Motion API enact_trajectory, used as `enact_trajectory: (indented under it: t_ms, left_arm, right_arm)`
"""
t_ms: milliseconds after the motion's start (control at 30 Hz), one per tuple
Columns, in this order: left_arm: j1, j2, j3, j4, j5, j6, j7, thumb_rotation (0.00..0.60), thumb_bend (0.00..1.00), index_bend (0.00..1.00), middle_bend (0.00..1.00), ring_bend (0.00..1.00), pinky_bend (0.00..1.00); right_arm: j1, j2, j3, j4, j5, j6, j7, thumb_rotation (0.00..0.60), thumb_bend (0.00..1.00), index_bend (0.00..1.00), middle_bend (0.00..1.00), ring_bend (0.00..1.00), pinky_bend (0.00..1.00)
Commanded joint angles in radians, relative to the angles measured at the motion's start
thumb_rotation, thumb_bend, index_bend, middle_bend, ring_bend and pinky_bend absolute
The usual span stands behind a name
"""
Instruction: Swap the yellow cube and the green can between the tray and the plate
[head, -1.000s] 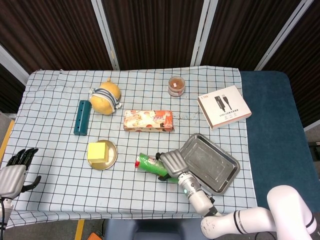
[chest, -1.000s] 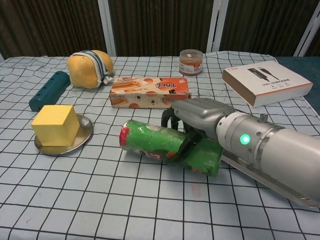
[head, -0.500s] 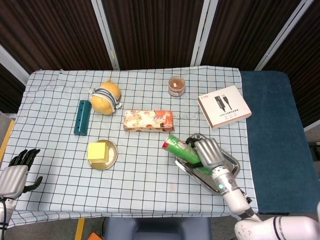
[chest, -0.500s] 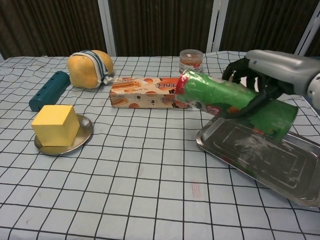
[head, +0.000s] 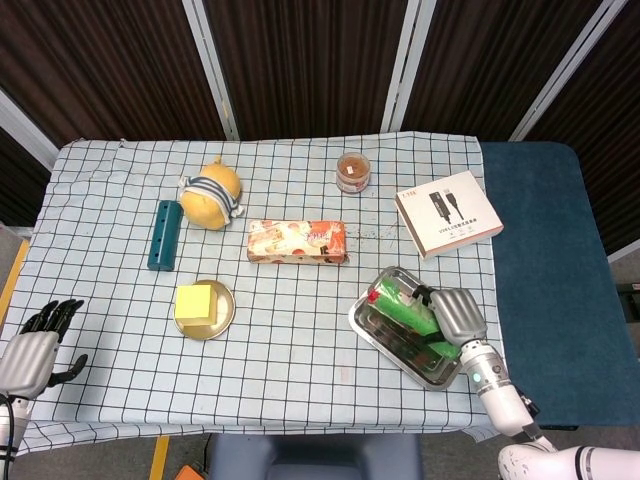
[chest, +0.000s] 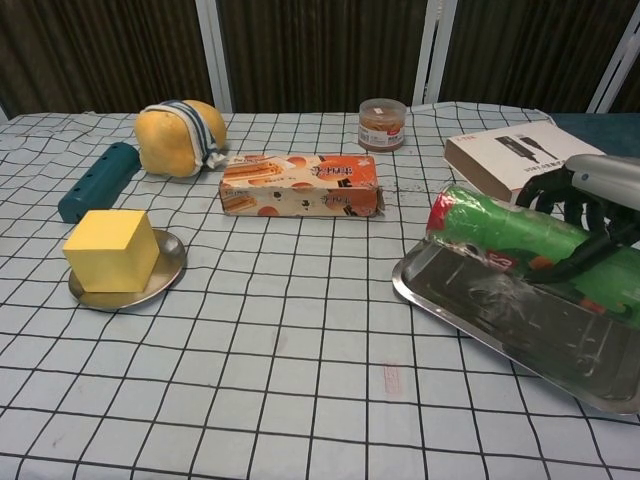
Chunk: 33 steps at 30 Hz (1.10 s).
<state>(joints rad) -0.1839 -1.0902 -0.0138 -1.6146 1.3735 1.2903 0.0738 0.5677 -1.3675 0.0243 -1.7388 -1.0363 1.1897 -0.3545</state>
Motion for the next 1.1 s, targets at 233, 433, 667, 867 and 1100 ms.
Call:
enact_trajectory:
  t_ms: [233, 433, 667, 867, 1100]
  left_arm:
    - [-0.001, 0.002, -0.001, -0.003, -0.002, -0.008, -0.004, 0.600, 0.36, 0.08, 0.09, 0.02, 0.18]
    - [-0.002, 0.002, 0.000, -0.006, -0.002, -0.013, 0.002, 0.600, 0.36, 0.08, 0.09, 0.02, 0.18]
    - [-0.001, 0.002, 0.001, -0.012, 0.005, -0.009, 0.012, 0.600, 0.36, 0.08, 0.09, 0.02, 0.18]
    - [0.013, -0.004, 0.000, -0.011, 0.037, 0.041, 0.019, 0.600, 0.36, 0.08, 0.09, 0.02, 0.18]
    - [0.027, -0.009, 0.005, -0.018, 0.072, 0.081, 0.030, 0.600, 0.36, 0.07, 0.09, 0.02, 0.19]
  right_arm:
    - [-0.013, 0.058, -0.009, -0.028, -0.006, -0.075, 0.021, 0.600, 0.22, 0.12, 0.17, 0.17, 0.26]
    - [-0.048, 0.111, -0.017, -0.058, -0.088, -0.066, 0.093, 0.600, 0.12, 0.00, 0.00, 0.00, 0.14]
    - [-0.147, 0.168, -0.032, -0.057, -0.264, 0.081, 0.226, 0.600, 0.11, 0.00, 0.00, 0.00, 0.08]
    - [-0.253, 0.199, -0.033, -0.005, -0.333, 0.238, 0.291, 0.600, 0.11, 0.00, 0.00, 0.00, 0.05]
    - [-0.338, 0.161, -0.019, 0.132, -0.311, 0.300, 0.380, 0.600, 0.11, 0.00, 0.00, 0.00, 0.04]
